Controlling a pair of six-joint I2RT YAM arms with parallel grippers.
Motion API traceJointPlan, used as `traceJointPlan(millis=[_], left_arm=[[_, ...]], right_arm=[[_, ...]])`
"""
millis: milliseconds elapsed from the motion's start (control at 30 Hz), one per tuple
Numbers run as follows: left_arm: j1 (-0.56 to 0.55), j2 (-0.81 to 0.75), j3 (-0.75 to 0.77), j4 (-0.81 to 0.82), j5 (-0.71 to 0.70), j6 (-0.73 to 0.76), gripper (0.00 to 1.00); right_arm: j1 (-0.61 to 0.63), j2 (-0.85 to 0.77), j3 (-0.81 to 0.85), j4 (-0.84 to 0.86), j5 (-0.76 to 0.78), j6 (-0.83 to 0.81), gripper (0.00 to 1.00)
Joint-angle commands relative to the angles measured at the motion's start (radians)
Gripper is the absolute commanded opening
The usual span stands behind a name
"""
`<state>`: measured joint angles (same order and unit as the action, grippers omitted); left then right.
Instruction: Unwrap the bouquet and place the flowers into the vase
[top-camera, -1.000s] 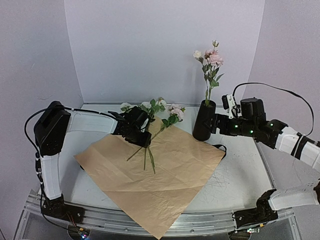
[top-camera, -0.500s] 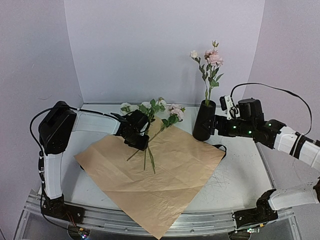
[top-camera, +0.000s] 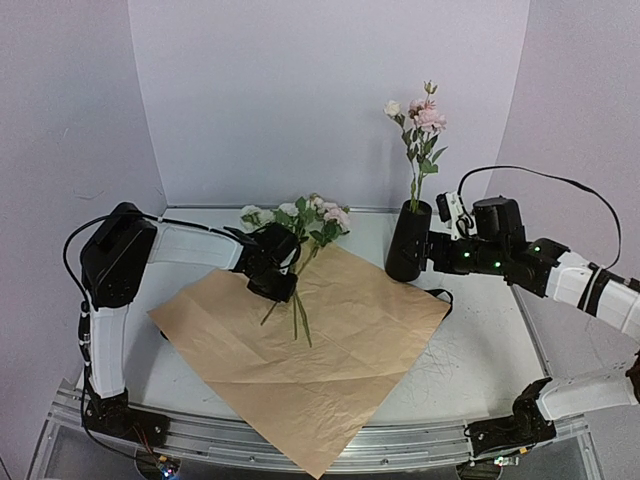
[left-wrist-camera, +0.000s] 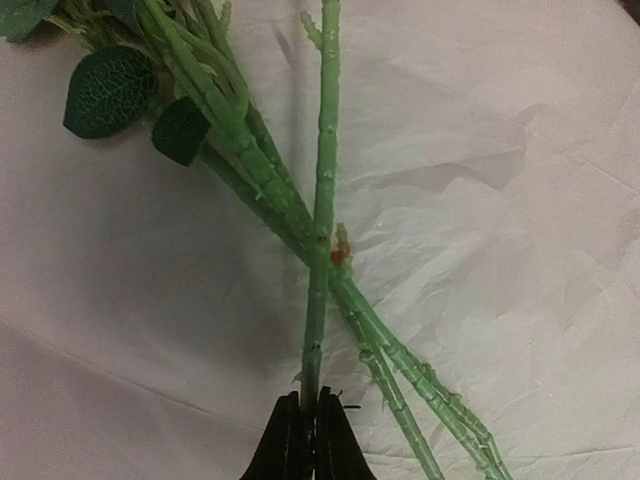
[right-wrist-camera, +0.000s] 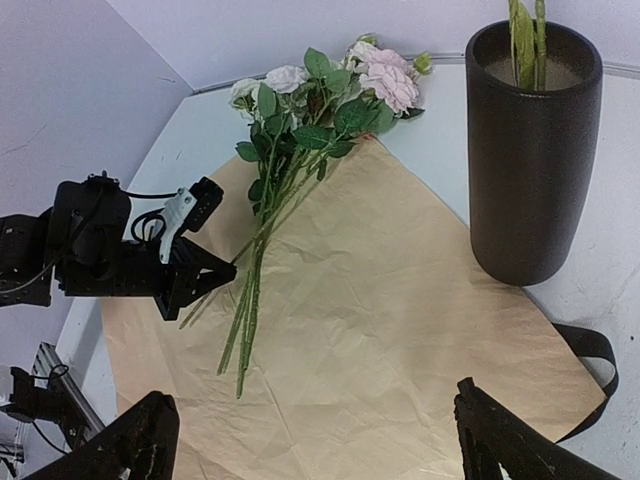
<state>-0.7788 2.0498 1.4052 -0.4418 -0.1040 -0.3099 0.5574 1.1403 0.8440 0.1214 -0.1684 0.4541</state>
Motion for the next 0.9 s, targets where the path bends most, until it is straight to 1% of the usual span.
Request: traceJointPlan(millis=[0, 233, 400, 533, 600, 700, 767, 867], left_arm=[[0.003, -0.141, 0.049, -0.021, -0.055, 0.007, 0.01], [0.003, -0.24, 0.056, -0.034, 0.014, 0.022, 0.01], [0.003, -0.316, 0.036, -0.001, 0.094, 0.032, 0.0], [0.002, -0.378, 0.025, 0.021, 0.101, 0.016, 0.0], [0.003, -0.422, 0.008, 0.049, 0.122, 0.016, 0.0], [0.003, -0.503, -0.055, 0.146, 0.212, 0.019, 0.0], [0.002, -0.552, -0.101, 0.217, 0.271, 0.007, 0.01], [0.003, -0.608, -0.146, 0.3, 0.362, -0.02, 0.01]], right_arm=[[0.011, 0.013, 0.046, 0.019, -0.01, 0.014, 0.97], [0.019, 0.039, 0.054, 0.052, -0.027, 0.041, 0.97], [0.02, 0.053, 0.084, 0.091, -0.036, 0.108, 0.95], [0.019, 0.077, 0.133, 0.138, -0.055, 0.213, 0.9], [0.02, 0.093, 0.15, 0.195, -0.092, 0.275, 0.86], [0.032, 0.121, 0.165, 0.301, -0.136, 0.365, 0.78], [0.058, 0.157, 0.193, 0.347, -0.126, 0.385, 0.74], [0.106, 0.215, 0.27, 0.362, -0.109, 0.388, 0.72]])
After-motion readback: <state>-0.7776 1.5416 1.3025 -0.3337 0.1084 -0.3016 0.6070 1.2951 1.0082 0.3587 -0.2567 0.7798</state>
